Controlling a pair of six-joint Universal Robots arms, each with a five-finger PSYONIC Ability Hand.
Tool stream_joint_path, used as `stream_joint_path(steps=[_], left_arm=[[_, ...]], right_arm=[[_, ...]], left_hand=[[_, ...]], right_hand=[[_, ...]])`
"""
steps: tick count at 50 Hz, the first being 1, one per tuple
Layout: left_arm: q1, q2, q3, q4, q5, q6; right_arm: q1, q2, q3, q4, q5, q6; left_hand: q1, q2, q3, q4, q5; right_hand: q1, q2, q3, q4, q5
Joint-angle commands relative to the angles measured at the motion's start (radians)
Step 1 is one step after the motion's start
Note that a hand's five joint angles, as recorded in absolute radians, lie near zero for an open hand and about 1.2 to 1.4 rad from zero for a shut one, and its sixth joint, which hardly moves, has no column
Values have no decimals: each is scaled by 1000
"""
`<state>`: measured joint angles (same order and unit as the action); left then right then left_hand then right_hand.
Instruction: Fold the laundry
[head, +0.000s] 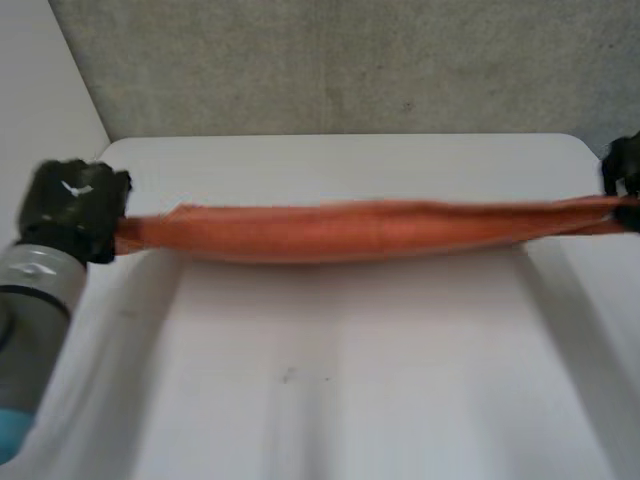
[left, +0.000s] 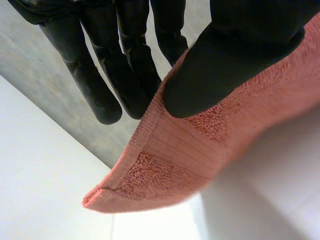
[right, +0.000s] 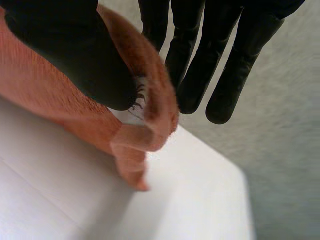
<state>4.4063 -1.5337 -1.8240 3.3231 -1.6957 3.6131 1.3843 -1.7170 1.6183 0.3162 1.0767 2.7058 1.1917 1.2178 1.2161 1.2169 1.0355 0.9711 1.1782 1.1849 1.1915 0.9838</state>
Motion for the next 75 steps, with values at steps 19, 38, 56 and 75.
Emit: stream_joint_path(steps=[19, 38, 56, 75], left_arm=[[9, -488, 348, -166, 76, 197], [-25, -404, 773, 518, -47, 266], [-39, -428, 315, 354, -47, 56], [-54, -351, -21, 258, -53, 67]], right_arm=[[257, 565, -267, 177, 393, -432], [349, 369, -616, -587, 545, -169], [349, 482, -80, -496, 319, -175], [234, 440, 71, -185, 318, -369]], left_hand=[[205, 178, 180, 179, 186], [205, 178, 180, 179, 186], [205, 178, 180, 179, 186], [205, 178, 180, 179, 186]], right_hand=[[425, 218, 211, 205, 238], [425, 218, 211, 205, 238], [425, 218, 211, 205, 238], [425, 218, 211, 205, 238]])
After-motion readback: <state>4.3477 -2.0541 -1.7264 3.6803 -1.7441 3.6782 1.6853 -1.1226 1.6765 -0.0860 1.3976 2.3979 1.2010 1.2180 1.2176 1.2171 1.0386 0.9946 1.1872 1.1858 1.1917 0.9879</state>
